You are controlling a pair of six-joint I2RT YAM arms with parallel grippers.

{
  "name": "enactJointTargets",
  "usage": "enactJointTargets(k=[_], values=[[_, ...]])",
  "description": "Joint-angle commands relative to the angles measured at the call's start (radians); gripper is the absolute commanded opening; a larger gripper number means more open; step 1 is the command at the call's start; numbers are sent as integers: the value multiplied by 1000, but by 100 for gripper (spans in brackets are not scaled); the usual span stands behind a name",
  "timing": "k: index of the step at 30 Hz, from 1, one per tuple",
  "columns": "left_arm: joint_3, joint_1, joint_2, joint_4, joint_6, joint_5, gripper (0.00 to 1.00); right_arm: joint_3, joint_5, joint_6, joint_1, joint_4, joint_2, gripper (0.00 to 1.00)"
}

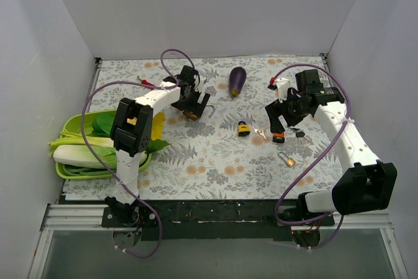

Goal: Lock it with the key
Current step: Pick up the lock from the center of the board.

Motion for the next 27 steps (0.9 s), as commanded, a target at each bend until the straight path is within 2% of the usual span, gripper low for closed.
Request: enactJointTargets(k=[1,10,15,17,19,21,22,23,25,27], values=[[1,-16,-7,29,-28,-25,90,48,-24,14,-4,21,-15,92],[-63,-83,0,50,-68,-145,83,70,-24,26,-3,18,8,92],[-57,-83,30,0,-122,-130,73,82,-30,29,-4,17,17,93],[-54,-82,26,1,-145,-113,64,85,-40,31,-3,21,16,93],[-37,-82,24,6,-160,-108,60,83,-59,35,-3,30,14,93],[-11,-82,38,0,-180,-116,64,88,-70,47,-4,34,16,93],[7,-82,49,-25,-191,-131,80,91,-76,49,-3,29,23,93],[41,-83,68,-34,-208,-137,87,97,-81,52,-4,26,28,93],[58,-83,78,-31,-222,-146,91,100,-87,54,-3,26,33,93],[58,-83,79,-20,-248,-169,90,96,-84,54,-4,32,31,93]])
